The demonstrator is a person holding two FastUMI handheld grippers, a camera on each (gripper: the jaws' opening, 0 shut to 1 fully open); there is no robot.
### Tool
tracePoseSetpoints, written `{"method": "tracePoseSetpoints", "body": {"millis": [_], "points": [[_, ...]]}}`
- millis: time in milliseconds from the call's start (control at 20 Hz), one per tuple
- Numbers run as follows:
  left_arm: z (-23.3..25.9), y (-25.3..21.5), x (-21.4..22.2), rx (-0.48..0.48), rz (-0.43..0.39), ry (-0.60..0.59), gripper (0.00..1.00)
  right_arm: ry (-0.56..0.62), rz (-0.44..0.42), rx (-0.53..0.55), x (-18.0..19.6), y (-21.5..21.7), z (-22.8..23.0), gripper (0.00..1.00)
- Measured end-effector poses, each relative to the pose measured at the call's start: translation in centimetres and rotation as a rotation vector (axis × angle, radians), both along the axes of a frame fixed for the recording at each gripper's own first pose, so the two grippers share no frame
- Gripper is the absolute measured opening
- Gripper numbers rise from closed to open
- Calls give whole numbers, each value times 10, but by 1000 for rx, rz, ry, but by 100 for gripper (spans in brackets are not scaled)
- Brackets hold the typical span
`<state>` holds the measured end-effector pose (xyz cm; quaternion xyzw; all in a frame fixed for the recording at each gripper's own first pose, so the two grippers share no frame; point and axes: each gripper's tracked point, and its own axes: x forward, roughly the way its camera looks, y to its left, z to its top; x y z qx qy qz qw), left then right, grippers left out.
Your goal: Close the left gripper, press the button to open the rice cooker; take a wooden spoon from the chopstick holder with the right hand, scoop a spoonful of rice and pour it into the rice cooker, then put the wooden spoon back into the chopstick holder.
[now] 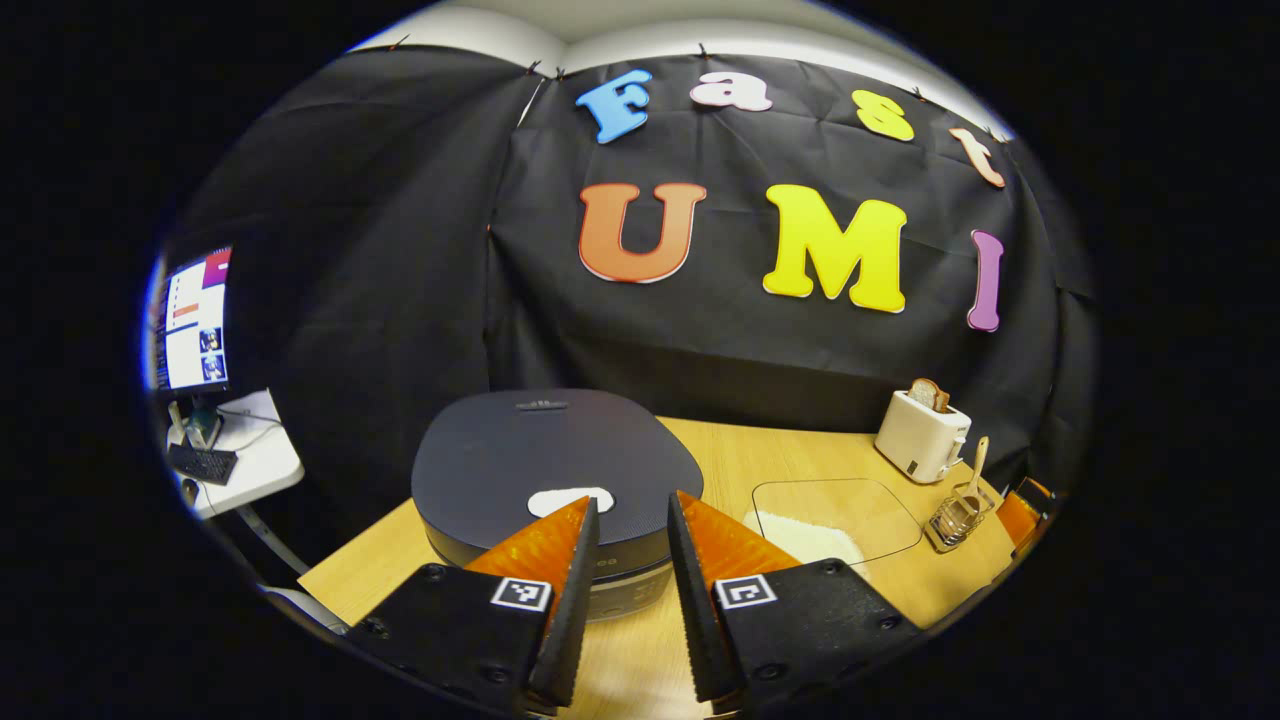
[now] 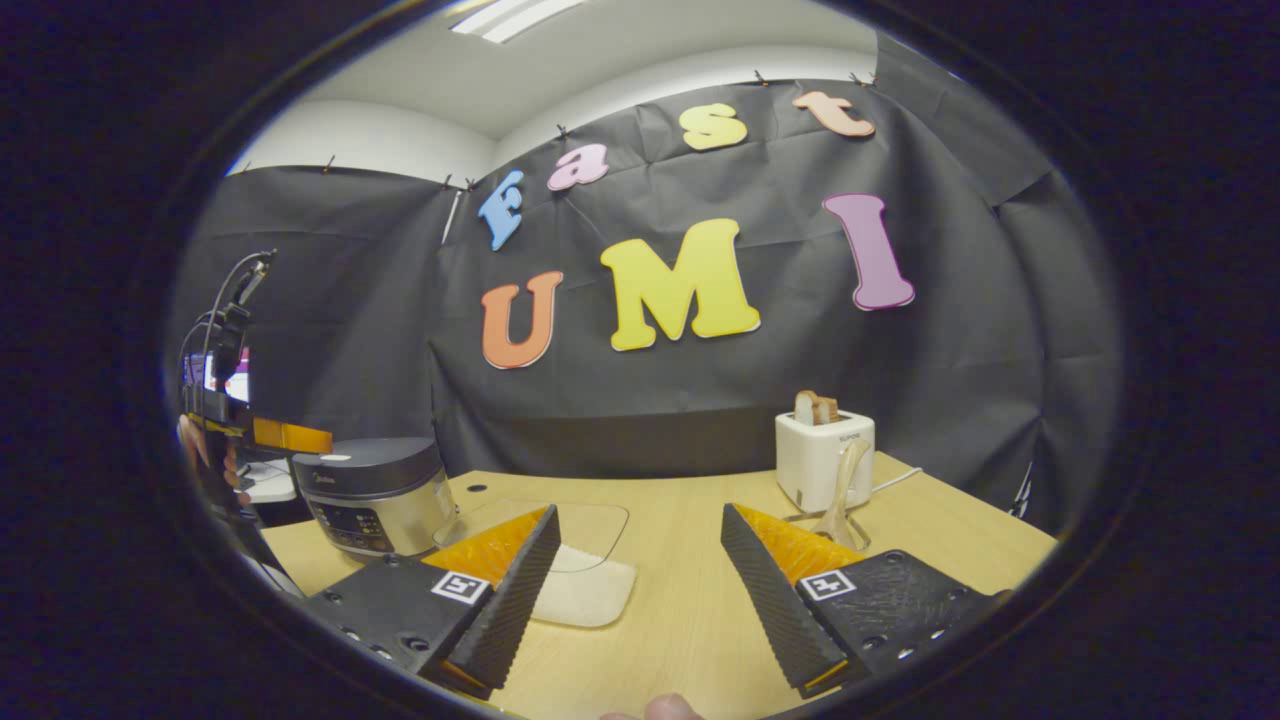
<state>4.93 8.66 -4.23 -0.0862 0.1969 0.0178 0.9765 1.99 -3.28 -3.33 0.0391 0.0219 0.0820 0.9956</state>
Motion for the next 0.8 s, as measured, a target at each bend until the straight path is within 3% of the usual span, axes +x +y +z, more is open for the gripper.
{"method": "tracePoseSetpoints", "body": {"millis": [50, 150, 200, 250, 400, 700, 800], "points": [[-2, 1, 5, 0, 3, 23, 36, -5, 3, -13, -1, 0, -1, 92], [-3, 15, 14, 55, 33, 41, 31, -18, 4, -23, -1, -3, 0, 92], [-5, 21, 16, 72, 49, 59, 22, -21, 5, -21, 0, -5, 0, 95], [-8, 25, 17, 79, 59, 76, 18, -20, 6, -19, 1, -6, -1, 92], [-10, 30, 19, 27, 83, 109, 5, -19, 4, -1, 4, -11, -2, 92], [-16, 30, 19, -68, 129, 151, 3, 4, 24, 55, 15, -13, -13, 95], [-23, 28, 20, -24, 112, 160, 3, 17, 33, 71, 18, -11, -19, 92]]}}
